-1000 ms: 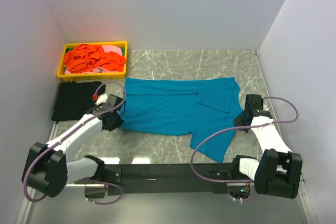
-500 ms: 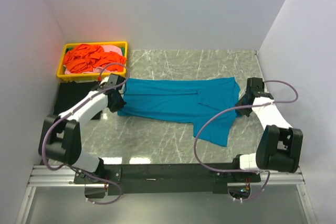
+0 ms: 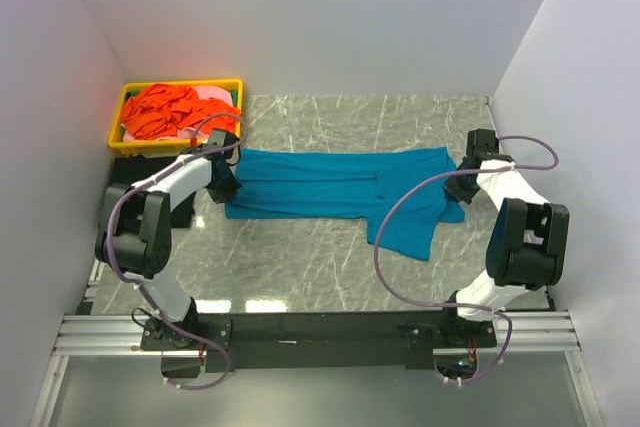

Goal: Fold and stack the t-shirts
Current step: Fold the tshirt

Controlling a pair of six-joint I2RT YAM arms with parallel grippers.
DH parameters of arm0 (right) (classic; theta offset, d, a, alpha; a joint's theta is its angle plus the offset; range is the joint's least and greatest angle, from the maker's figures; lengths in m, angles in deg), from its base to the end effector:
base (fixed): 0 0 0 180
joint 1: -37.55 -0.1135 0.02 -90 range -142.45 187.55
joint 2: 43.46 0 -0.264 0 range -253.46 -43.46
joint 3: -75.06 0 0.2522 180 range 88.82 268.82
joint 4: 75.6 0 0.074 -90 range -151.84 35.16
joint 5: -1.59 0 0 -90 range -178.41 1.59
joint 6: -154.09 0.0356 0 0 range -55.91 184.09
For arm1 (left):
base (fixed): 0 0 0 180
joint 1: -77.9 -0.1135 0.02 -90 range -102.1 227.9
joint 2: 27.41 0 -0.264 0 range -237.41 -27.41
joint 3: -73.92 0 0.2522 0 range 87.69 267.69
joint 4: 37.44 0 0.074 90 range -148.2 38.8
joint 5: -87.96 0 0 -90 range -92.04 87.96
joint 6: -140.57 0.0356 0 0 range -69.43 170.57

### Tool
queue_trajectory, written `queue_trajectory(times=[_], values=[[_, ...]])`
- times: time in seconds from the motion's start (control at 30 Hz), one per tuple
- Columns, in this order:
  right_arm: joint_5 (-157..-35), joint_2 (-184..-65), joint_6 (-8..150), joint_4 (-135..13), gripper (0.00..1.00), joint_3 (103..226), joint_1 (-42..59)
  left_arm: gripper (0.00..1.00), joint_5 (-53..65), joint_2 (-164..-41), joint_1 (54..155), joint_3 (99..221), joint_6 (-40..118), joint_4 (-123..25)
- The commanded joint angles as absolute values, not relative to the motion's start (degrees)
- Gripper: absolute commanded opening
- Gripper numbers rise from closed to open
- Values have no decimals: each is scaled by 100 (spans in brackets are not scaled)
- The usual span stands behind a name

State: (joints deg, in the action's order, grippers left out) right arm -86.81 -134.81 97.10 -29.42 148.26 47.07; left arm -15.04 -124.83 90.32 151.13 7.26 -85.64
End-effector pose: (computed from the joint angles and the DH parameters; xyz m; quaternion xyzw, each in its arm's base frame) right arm 0.3089 -0.0528 0.2001 0.3565 0.9074 0.0319 0.2202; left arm 0.3247 -0.0633 0.1871 -0.2804 0.9351 0.0113 0.2165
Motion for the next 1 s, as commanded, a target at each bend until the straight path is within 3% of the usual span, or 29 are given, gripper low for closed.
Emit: queue_trajectory(times=[0.0, 0.13, 0.5, 0.8, 0.97], values=[[-8639, -13645, 9625, -3126, 0, 15131, 4713, 1, -1522, -12540, 8968, 15395, 856, -8382], [-8604, -13838, 9617, -3248, 0, 15122, 4757, 1, -1505, -12602, 8968, 15413, 899, -8267], [-8323, -13857, 9494, -3486, 13, 14981, 4766, 12, -1461, -12725, 8968, 15220, 1084, -7872], [-8200, -13672, 9494, -3512, 10, 14894, 4775, 9, -1575, -12725, 8968, 15246, 1216, -7766], [-8094, -13592, 9520, -3521, 13, 14815, 4766, 14, -1523, -12734, 8968, 15220, 1251, -7678]])
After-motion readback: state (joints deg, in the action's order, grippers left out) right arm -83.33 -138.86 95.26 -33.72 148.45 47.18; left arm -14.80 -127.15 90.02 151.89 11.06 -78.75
